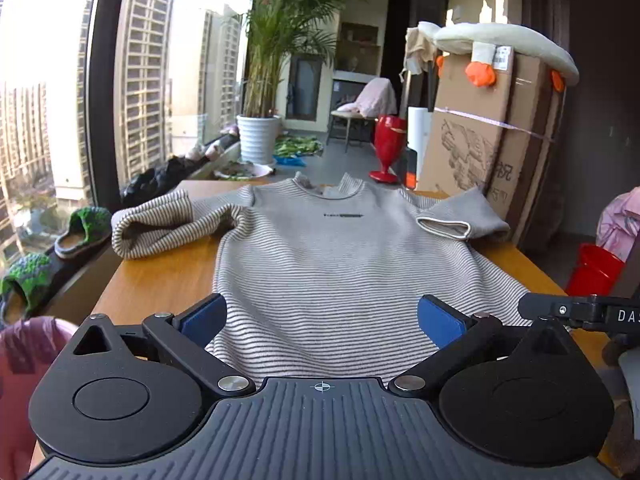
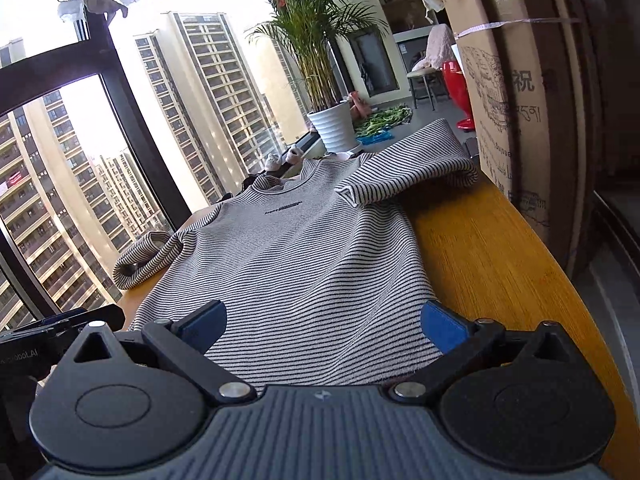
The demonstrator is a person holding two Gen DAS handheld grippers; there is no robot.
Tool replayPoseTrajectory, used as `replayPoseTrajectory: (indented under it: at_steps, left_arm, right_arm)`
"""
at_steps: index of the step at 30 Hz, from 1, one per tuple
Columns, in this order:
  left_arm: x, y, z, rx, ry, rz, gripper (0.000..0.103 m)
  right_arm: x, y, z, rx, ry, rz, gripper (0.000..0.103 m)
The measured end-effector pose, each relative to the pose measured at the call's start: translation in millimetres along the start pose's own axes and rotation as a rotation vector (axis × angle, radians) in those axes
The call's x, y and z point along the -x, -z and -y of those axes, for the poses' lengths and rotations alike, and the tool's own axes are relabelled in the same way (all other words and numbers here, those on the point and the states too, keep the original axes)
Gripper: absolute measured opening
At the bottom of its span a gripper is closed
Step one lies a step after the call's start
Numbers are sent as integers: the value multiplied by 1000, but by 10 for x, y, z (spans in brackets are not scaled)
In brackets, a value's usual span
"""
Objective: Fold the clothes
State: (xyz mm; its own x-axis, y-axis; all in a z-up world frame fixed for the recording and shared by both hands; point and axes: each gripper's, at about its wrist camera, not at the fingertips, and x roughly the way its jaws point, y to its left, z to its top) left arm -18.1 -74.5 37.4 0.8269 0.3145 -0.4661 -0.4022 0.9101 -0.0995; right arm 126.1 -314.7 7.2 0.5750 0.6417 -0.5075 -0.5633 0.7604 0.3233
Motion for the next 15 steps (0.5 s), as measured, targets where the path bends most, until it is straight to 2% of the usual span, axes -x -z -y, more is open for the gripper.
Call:
replayPoseTrajectory:
  at_steps: [2, 3, 5, 7, 11, 15]
  left_arm:
    - [116, 63, 97, 13, -3, -26, 103]
    - [158, 90, 134, 10, -13, -48, 103]
    - [236, 128, 179, -11, -43, -86, 103]
    - [341, 146, 176, -18, -66, -92, 103]
    - [530, 166, 179, -13, -96, -92, 103]
    - [673, 188, 200, -21, -112, -88, 103]
  right_arm:
    - [140, 107, -107, -37, 118, -16, 103]
    - [195, 160, -157, -43, 124, -38, 103]
    - [300, 246, -216, -16, 64, -68, 103]
    - [434, 275, -273, 31, 15, -46, 103]
    - [665, 218, -434, 121, 90, 47, 103]
    - [785, 293, -609, 208, 110, 51, 103]
